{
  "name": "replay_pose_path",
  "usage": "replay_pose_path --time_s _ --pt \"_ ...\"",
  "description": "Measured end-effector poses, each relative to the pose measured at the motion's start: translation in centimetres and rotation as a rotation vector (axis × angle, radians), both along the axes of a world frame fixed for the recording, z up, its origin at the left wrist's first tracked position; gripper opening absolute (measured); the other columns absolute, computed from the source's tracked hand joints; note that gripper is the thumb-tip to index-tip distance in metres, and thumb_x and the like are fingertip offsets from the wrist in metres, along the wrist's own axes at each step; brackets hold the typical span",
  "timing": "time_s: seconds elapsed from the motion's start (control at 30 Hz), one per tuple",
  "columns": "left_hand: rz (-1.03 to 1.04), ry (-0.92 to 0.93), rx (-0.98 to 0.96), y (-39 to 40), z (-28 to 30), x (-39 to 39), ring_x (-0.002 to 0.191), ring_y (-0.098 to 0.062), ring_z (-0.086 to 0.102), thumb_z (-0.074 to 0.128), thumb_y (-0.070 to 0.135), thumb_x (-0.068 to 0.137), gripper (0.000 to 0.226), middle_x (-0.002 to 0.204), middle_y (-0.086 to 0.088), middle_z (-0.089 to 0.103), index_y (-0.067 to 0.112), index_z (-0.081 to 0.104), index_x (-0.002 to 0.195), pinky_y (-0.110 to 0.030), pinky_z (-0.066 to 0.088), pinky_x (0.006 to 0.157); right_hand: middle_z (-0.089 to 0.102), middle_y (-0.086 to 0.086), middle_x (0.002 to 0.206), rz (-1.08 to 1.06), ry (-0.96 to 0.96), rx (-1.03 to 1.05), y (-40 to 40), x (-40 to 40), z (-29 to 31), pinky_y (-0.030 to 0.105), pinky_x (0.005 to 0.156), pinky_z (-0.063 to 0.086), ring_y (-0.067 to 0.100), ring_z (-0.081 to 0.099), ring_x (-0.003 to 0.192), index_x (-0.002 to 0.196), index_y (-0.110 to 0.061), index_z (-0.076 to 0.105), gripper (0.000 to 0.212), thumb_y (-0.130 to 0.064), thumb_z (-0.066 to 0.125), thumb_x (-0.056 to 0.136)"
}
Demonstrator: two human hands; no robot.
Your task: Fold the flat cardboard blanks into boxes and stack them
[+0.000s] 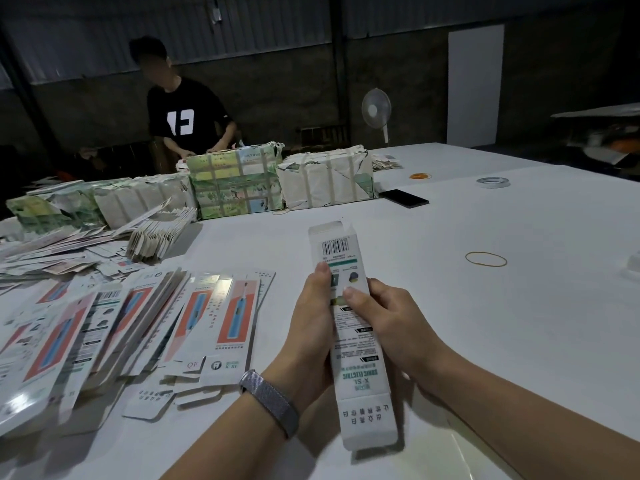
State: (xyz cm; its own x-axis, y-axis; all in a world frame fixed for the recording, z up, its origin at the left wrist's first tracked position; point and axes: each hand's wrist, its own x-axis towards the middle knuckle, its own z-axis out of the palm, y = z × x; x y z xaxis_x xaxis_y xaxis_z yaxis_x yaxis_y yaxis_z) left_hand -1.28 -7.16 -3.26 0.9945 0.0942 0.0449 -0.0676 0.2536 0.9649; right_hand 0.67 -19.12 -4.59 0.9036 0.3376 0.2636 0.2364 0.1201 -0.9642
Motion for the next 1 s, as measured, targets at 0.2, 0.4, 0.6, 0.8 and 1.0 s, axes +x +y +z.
replay_pose_path --time_s 0.2,0.4,0.6,0.8,1.0 --pt "0.058 -0.061 0.120 0.5 -0.1 0.6 0.087 -0.030 0.076 0.039 0.054 0.103 0.047 0.101 -0.013 0.077 0.017 0.063 0.119 -0.038 0.062 0.067 0.070 0.011 0.107 -0.065 -0.047 -0.001 0.5 0.0 0.3 0.050 0.088 0.058 0.025 0.072 0.093 0.092 -0.041 0.074 0.017 -0.046 0.060 0.084" --pt "0.078 -0.182 0.246 0.8 -0.2 1.0 0.086 -0.021 0.077 0.041 0.069 0.084 0.063 0.097 -0.001 0.076 0.018 0.059 0.117 -0.036 0.063 0.070 0.075 0.011 0.098 -0.039 -0.018 0.003 0.2 -0.3 0.2 0.054 0.086 0.057 0.030 0.073 0.089 0.107 -0.021 0.072 0.022 -0.029 0.051 0.103" --pt "0.117 -0.298 0.304 0.9 -0.2 0.5 0.086 -0.013 0.076 0.048 0.061 0.086 0.052 0.098 0.008 0.075 0.040 0.035 0.131 -0.022 0.059 0.064 0.076 0.011 0.093 0.018 -0.016 -0.029 0.0 -0.3 0.6 0.052 0.082 0.059 0.032 0.074 0.085 0.108 -0.015 0.072 0.029 -0.028 0.047 0.105" --pt "0.142 -0.476 0.335 0.7 0.1 0.1 0.089 -0.011 0.074 0.042 0.047 0.094 0.043 0.105 0.020 0.072 0.052 0.029 0.135 -0.022 0.058 0.065 0.076 0.010 0.094 0.072 -0.028 0.031 -0.1 -0.3 0.9 0.033 0.069 0.059 0.029 0.074 0.083 0.110 -0.018 0.071 0.029 -0.036 0.052 0.098" --pt "0.118 -0.468 0.326 1.0 0.0 0.1 0.092 -0.014 0.074 0.040 0.044 0.095 0.046 0.116 0.001 0.068 0.044 0.033 0.140 -0.023 0.058 0.066 0.077 0.007 0.098 0.100 -0.016 0.080 0.0 -0.5 0.8 0.031 0.073 0.059 0.026 0.074 0.087 0.107 -0.027 0.074 0.026 -0.036 0.055 0.092"
